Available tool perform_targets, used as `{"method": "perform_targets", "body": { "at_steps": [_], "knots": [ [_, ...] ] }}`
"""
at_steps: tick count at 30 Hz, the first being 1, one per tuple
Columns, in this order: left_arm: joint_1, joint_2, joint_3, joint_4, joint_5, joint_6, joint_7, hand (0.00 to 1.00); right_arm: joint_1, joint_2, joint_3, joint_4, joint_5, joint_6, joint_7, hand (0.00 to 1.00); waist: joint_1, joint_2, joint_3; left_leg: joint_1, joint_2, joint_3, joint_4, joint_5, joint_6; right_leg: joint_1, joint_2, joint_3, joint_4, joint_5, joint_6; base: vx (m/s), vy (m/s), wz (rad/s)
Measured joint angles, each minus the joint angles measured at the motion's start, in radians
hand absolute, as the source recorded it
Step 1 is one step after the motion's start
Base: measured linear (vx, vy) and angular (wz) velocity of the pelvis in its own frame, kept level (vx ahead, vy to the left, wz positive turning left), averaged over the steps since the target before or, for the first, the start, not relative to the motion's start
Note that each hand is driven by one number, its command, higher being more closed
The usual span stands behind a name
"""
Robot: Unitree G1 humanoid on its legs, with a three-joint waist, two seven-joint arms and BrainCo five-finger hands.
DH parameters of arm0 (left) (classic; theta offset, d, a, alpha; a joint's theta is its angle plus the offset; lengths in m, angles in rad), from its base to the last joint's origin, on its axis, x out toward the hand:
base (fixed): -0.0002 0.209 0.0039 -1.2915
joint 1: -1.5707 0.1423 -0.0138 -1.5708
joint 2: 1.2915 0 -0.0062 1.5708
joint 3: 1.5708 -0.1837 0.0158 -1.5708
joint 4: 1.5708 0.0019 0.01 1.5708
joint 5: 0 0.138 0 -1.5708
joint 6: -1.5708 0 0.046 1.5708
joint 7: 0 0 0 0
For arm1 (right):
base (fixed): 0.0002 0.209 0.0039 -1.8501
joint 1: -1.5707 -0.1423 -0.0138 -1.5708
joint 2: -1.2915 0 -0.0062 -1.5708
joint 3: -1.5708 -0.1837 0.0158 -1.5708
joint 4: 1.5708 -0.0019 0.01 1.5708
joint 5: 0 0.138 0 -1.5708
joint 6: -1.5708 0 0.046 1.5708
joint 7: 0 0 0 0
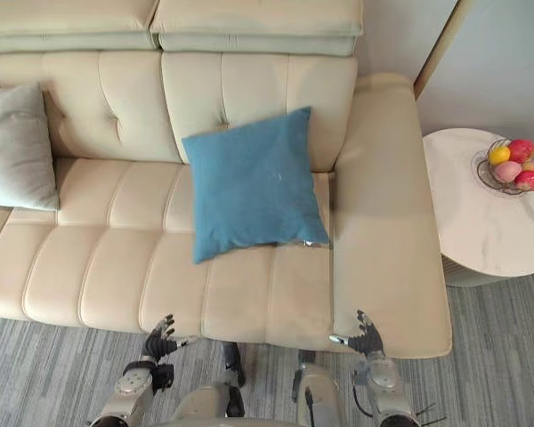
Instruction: Pick up cushions and gather them together orderly.
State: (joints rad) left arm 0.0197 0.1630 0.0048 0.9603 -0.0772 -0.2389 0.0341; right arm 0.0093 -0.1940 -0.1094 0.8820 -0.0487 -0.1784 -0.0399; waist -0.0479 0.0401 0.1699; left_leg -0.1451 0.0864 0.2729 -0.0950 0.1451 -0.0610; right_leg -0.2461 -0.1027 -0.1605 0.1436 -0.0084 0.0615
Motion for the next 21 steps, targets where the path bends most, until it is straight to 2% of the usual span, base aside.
{"method": "perform_targets", "body": {
  "at_steps": [7, 10, 12, 13, 15, 16, 17, 18, 19, 20, 21],
  "knots": [
    [0.034, 0.003, 0.030, 0.032, 0.032, 0.018, -0.013, 0.00, 0.010, 0.002, -0.020, 0.059, 0.000, 0.013, 0.002, 0.00, -0.001, -0.002, -0.030, 0.057, -0.017, 0.000, 0.005, -0.040, 0.006, 0.082, -0.008, 0.010, -0.055, 0.013, 0.012, 0.04, 0.056, -0.02],
    [0.035, 0.006, 0.038, 0.032, 0.031, 0.024, -0.012, 0.00, 0.009, 0.002, -0.038, 0.080, 0.002, 0.024, 0.003, 0.00, 0.003, -0.012, -0.026, 0.045, -0.023, 0.001, 0.092, -0.091, 0.026, 0.083, -0.024, 0.025, -0.019, -0.005, 0.027, 0.03, 0.048, -0.06],
    [0.034, 0.008, 0.040, 0.032, 0.031, 0.025, -0.012, 0.00, 0.008, 0.001, -0.044, 0.080, 0.008, 0.030, 0.002, 0.00, 0.000, -0.020, -0.021, 0.034, -0.030, 0.007, 0.120, -0.101, 0.040, 0.079, -0.035, 0.036, -0.020, 0.003, 0.038, 0.01, 0.069, -0.16],
    [0.022, 0.010, 0.046, 0.031, 0.031, 0.025, -0.012, 0.00, -0.009, 0.002, -0.057, 0.080, 0.008, 0.031, 0.002, 0.00, 0.003, -0.026, -0.017, 0.006, -0.036, 0.024, 0.142, -0.103, 0.051, 0.054, -0.038, 0.057, -0.029, 0.030, 0.039, -0.02, 0.102, -0.47],
    [-0.001, 0.029, 0.045, 0.031, 0.031, 0.024, -0.011, 0.00, -0.055, 0.005, -0.057, 0.076, 0.008, 0.031, 0.000, 0.00, 0.007, -0.028, -0.022, -0.072, -0.036, 0.056, 0.180, -0.112, 0.066, -0.004, -0.037, 0.105, -0.062, 0.092, 0.061, -0.04, 0.090, -0.63],
    [-0.033, 0.044, 0.045, 0.028, 0.031, 0.024, -0.010, 0.00, -0.076, 0.005, -0.051, 0.071, 0.008, 0.029, -0.001, 0.00, 0.010, -0.035, -0.013, -0.130, -0.029, 0.075, 0.231, -0.123, 0.087, -0.056, -0.038, 0.140, -0.073, 0.148, 0.109, -0.13, 0.093, -0.69],
    [-0.043, 0.049, 0.048, 0.013, 0.031, 0.023, -0.008, 0.00, -0.093, 0.000, -0.036, 0.069, 0.008, 0.032, -0.002, 0.00, 0.015, -0.020, -0.004, -0.150, 0.003, 0.100, 0.245, -0.130, 0.117, -0.065, -0.022, 0.136, -0.063, 0.160, 0.137, -0.16, 0.109, -0.60],
    [-0.046, 0.054, 0.050, 0.004, 0.031, 0.020, -0.008, 0.00, -0.103, 0.002, -0.032, 0.069, 0.009, 0.033, -0.002, 0.00, 0.007, -0.019, 0.007, -0.155, 0.010, 0.101, 0.257, -0.137, 0.125, -0.092, -0.031, 0.124, 0.077, 0.069, 0.083, -0.17, 0.081, -0.29],
    [-0.047, 0.055, 0.049, -0.021, 0.031, 0.016, -0.007, 0.00, -0.085, 0.007, -0.030, 0.078, 0.009, 0.033, -0.002, 0.00, 0.008, -0.023, 0.013, -0.146, 0.012, 0.097, 0.282, -0.145, 0.136, -0.108, -0.048, 0.096, 0.371, -0.083, 0.046, -0.13, 0.054, 0.06],
    [-0.039, 0.054, 0.049, -0.035, 0.030, 0.017, -0.006, 0.00, -0.064, 0.019, -0.030, 0.085, 0.009, 0.033, -0.001, 0.00, 0.010, -0.027, 0.016, -0.129, 0.011, 0.092, 0.296, -0.150, 0.140, -0.075, -0.056, 0.094, 0.566, -0.157, 0.065, -0.12, 0.038, 0.13],
    [-0.032, 0.053, 0.049, -0.041, 0.030, 0.017, -0.006, 0.00, -0.056, 0.025, -0.029, 0.085, 0.009, 0.033, -0.001, 0.00, 0.011, -0.028, 0.015, -0.125, 0.010, 0.087, 0.302, -0.150, 0.141, -0.048, -0.055, 0.095, 0.626, -0.177, 0.078, -0.15, 0.036, 0.15]
  ]
}}
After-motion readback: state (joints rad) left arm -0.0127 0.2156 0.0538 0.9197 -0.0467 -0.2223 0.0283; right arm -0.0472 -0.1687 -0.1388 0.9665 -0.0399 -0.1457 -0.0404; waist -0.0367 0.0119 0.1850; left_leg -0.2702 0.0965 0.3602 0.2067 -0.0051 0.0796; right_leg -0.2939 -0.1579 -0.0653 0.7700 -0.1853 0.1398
